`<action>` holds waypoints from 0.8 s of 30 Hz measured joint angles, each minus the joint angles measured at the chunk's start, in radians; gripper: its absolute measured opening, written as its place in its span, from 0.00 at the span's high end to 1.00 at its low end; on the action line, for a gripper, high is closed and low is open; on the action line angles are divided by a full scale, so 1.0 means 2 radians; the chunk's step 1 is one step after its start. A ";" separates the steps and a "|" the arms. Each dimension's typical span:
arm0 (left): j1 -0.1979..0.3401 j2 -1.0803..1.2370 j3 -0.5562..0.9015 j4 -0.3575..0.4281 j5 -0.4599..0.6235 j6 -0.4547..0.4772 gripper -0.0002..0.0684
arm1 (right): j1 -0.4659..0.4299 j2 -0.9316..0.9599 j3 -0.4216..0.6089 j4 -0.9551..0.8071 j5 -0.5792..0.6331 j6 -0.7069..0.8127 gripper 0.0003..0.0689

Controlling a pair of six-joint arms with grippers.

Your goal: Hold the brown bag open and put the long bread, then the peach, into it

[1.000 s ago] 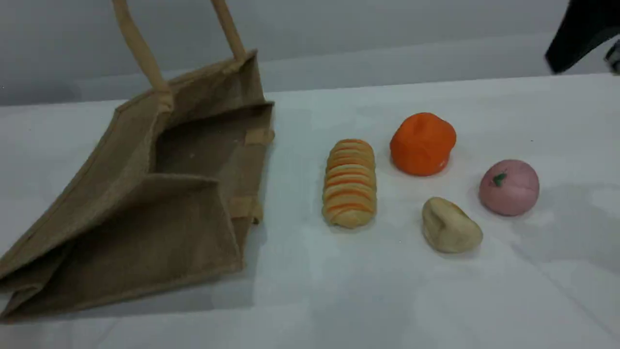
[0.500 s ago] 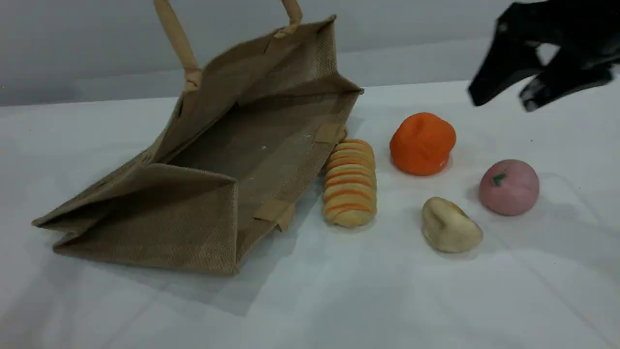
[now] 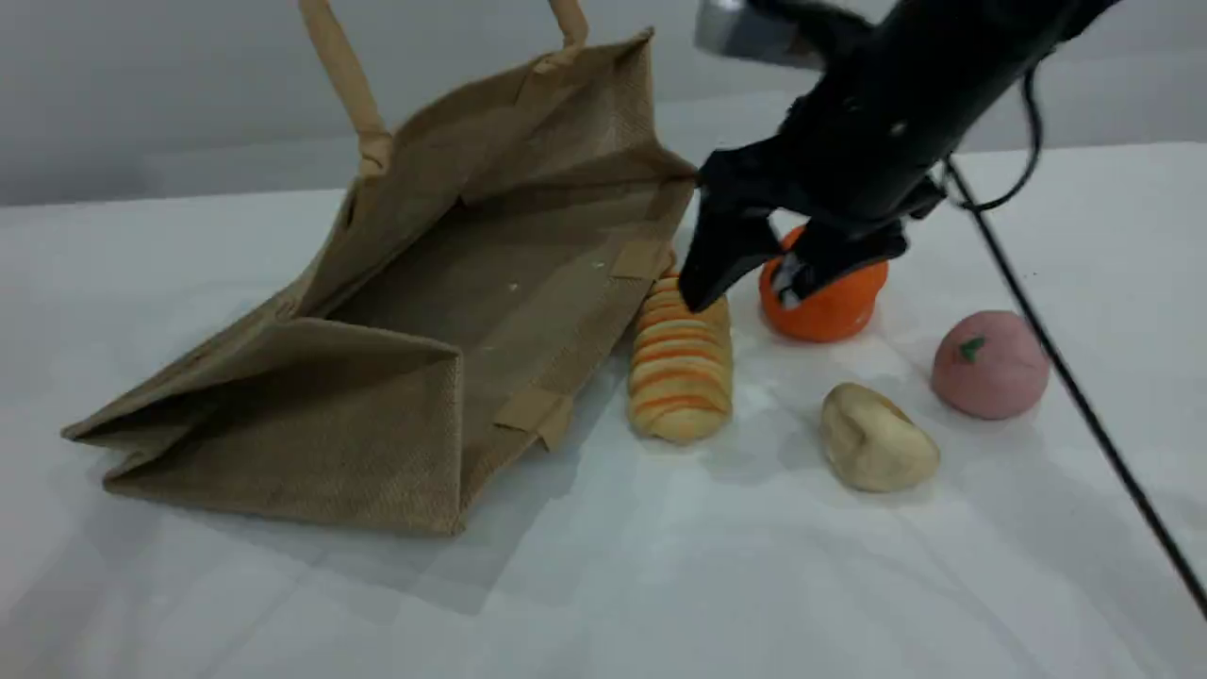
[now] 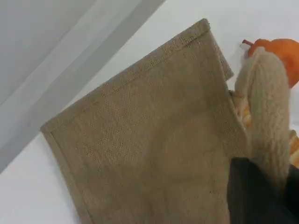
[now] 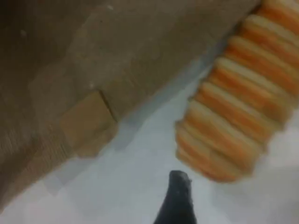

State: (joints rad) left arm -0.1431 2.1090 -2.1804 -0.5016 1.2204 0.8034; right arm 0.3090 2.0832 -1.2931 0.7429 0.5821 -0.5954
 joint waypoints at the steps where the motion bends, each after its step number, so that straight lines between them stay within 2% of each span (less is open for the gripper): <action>1: 0.000 0.000 0.000 0.000 0.000 0.000 0.86 | 0.004 0.007 -0.007 0.000 0.000 0.000 0.23; 12: 0.000 0.000 0.000 -0.017 0.000 0.000 0.86 | 0.011 0.086 -0.082 0.001 0.001 0.004 0.23; 24: 0.000 0.000 0.000 -0.017 0.000 0.000 0.86 | 0.011 0.117 -0.091 0.001 -0.033 0.004 0.23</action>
State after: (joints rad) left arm -0.1431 2.1090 -2.1795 -0.5355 1.2204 0.8034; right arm 0.3319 2.3172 -1.4752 0.7446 0.5160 -0.5876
